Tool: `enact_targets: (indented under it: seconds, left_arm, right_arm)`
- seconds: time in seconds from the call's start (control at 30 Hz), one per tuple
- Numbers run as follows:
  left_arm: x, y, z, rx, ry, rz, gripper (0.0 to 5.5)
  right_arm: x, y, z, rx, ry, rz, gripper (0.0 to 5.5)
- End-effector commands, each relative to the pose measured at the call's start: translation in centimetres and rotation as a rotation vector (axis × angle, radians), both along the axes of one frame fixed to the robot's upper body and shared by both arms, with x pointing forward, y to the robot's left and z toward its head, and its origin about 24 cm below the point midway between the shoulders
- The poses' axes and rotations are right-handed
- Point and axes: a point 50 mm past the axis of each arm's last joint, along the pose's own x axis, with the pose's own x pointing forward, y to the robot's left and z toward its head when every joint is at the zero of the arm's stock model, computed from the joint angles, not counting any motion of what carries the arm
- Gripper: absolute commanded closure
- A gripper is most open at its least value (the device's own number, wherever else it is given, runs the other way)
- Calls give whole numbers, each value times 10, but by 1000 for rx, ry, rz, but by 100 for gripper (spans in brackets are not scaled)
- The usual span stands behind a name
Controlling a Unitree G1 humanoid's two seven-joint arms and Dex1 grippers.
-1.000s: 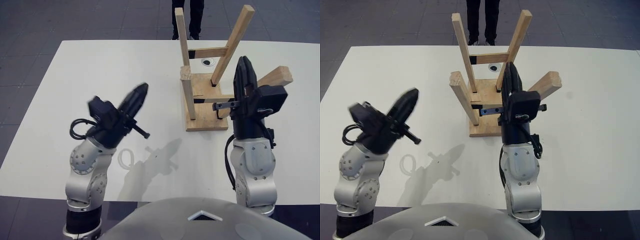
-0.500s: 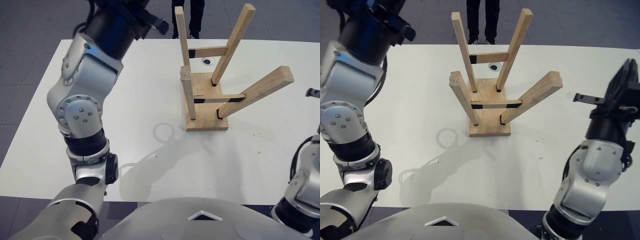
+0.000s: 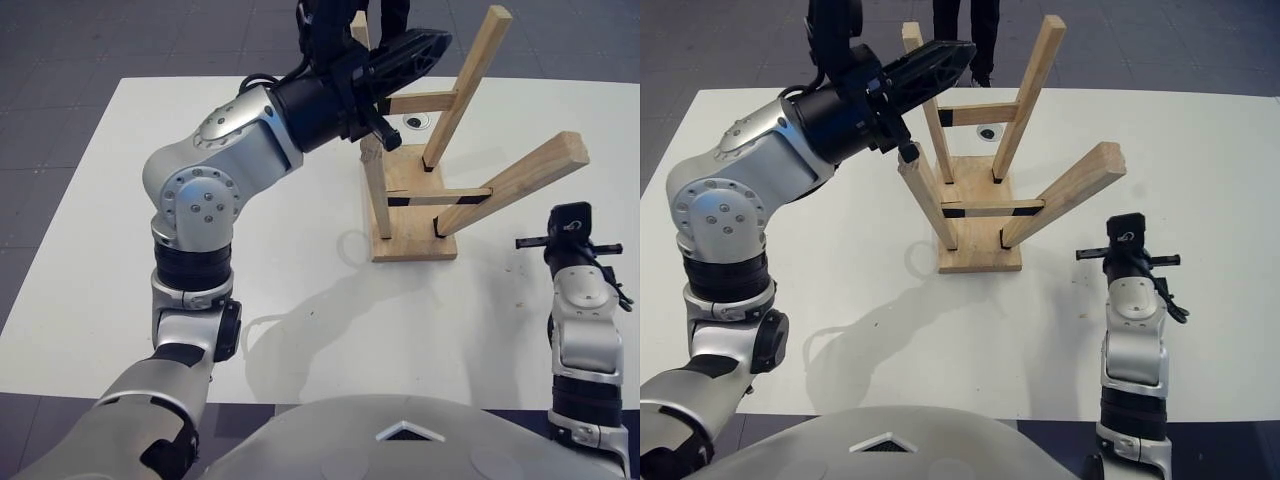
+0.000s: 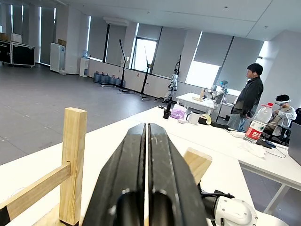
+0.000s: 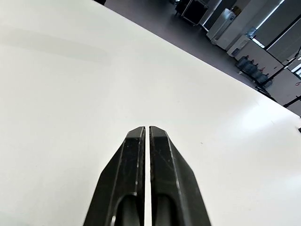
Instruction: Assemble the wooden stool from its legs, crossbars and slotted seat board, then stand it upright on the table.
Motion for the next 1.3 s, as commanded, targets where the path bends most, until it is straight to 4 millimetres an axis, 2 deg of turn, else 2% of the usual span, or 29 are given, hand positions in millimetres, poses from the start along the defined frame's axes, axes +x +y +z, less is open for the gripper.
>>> enact_targets:
  seconds: [0.03,0.23,0.37,0.5,0.6,0.73,0.8,0.93,1.0,1.03,1.13,1.3]
  left_arm:
    - [4,-7,0,27,-5,-13,540]
    - [1,-16,4,31,-14,-53,540]
    - [0,-7,16,32,-82,-20,540]
    - [-11,3,34,15,-169,5,540]
    - [-14,5,37,26,-193,12,540]
    - [-10,-4,12,91,-122,-8,540]
    - [-6,-12,-15,140,-35,-24,540]
    - [-5,-28,-95,288,214,-65,540]
    - [-5,-26,-114,333,271,-53,540]
    - [-4,-24,-115,340,272,-43,540]
    - [2,-16,-100,307,226,-7,540]
    - [16,-5,-47,218,70,45,540]
  right_arm:
    - [5,18,-6,11,22,83,537]
    - [6,27,-13,15,44,116,537]
    - [4,30,-16,26,57,123,537]
    - [3,32,-17,33,64,127,537]
    - [3,31,-17,35,65,126,537]
    - [2,31,-16,38,63,125,537]
    - [1,30,-15,38,63,124,537]
    - [0,29,-17,37,62,117,537]
    - [1,30,-17,37,63,117,537]
    - [0,31,-18,37,63,118,537]
    - [1,31,-18,37,65,120,537]
    - [2,31,-20,39,69,122,537]
